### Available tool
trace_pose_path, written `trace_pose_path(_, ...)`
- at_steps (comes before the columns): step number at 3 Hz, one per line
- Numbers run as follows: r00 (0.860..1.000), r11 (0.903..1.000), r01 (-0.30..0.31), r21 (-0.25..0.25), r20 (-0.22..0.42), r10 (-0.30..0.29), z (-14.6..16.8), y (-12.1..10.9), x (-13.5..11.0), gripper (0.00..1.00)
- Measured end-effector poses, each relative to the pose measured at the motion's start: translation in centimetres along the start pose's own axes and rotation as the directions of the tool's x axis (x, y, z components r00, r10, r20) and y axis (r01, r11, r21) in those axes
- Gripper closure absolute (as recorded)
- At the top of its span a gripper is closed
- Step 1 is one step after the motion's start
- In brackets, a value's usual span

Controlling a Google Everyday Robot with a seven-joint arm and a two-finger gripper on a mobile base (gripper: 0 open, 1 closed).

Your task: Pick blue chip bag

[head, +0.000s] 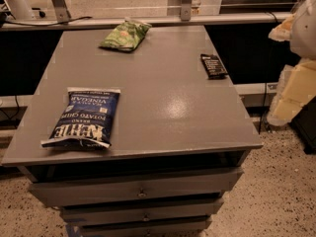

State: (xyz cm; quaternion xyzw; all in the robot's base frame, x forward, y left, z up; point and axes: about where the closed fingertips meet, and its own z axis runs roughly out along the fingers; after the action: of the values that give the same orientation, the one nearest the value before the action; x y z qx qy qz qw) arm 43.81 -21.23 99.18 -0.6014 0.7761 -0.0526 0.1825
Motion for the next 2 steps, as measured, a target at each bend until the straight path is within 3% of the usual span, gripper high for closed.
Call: trace_pose_path(2, 1.0, 1.0, 0.0, 0.006, 0.015, -0.001, 0.1, 0.02, -0.36, 0.0)
